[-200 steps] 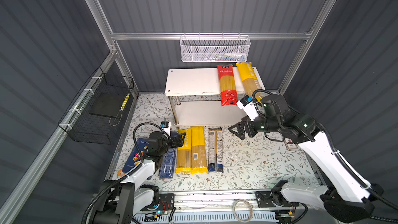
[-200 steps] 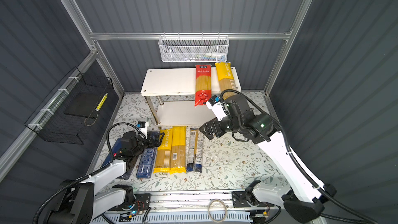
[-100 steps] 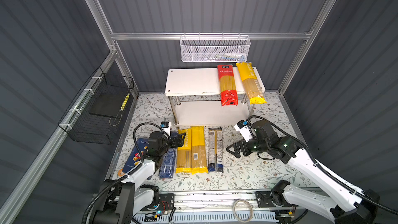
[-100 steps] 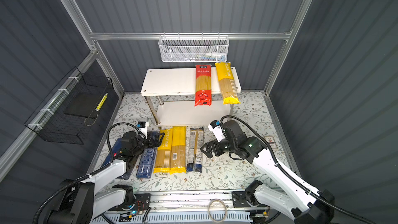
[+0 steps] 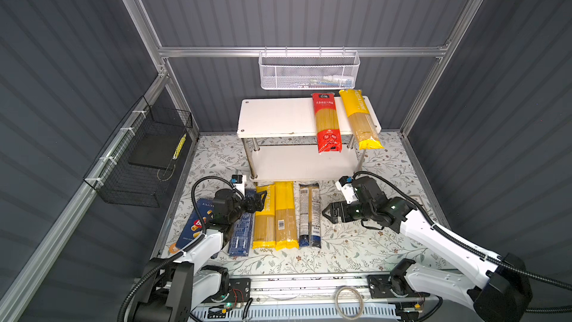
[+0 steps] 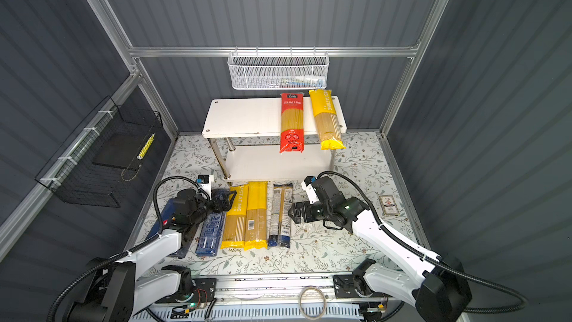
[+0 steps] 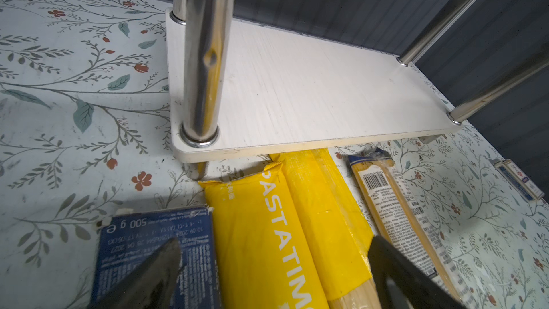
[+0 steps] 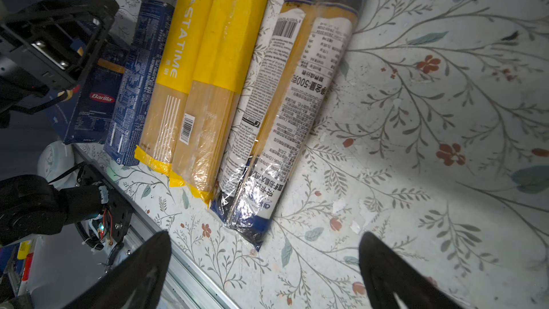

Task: Arrange pasta packages on shelves
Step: Rotate the pasta bag at the center of the table.

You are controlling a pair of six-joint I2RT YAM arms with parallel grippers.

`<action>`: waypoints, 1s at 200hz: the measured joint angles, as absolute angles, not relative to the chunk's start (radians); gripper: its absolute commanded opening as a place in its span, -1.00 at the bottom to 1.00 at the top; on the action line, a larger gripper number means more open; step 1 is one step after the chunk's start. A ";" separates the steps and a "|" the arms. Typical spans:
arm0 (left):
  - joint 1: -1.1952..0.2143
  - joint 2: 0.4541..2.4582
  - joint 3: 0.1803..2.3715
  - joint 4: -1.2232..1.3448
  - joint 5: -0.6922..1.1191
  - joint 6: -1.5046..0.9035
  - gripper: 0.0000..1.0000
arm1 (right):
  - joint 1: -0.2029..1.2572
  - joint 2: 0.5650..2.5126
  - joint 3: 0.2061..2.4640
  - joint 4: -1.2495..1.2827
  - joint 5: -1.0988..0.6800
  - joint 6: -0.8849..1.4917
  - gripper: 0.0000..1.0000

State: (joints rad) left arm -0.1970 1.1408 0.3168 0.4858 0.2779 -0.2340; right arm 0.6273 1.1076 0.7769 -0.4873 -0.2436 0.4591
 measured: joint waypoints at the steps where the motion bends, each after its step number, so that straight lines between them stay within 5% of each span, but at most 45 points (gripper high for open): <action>1: -0.197 1.141 0.317 0.486 0.278 -0.234 0.99 | 0.627 1.108 0.776 -0.487 -0.242 0.460 0.98; 104: -0.197 1.236 0.336 0.487 0.291 -0.238 0.99 | 0.645 1.147 0.826 -0.605 -0.094 0.601 0.98; 200: -0.198 1.129 0.332 0.486 0.281 -0.241 0.99 | 0.884 1.299 0.761 -0.548 0.038 0.740 0.98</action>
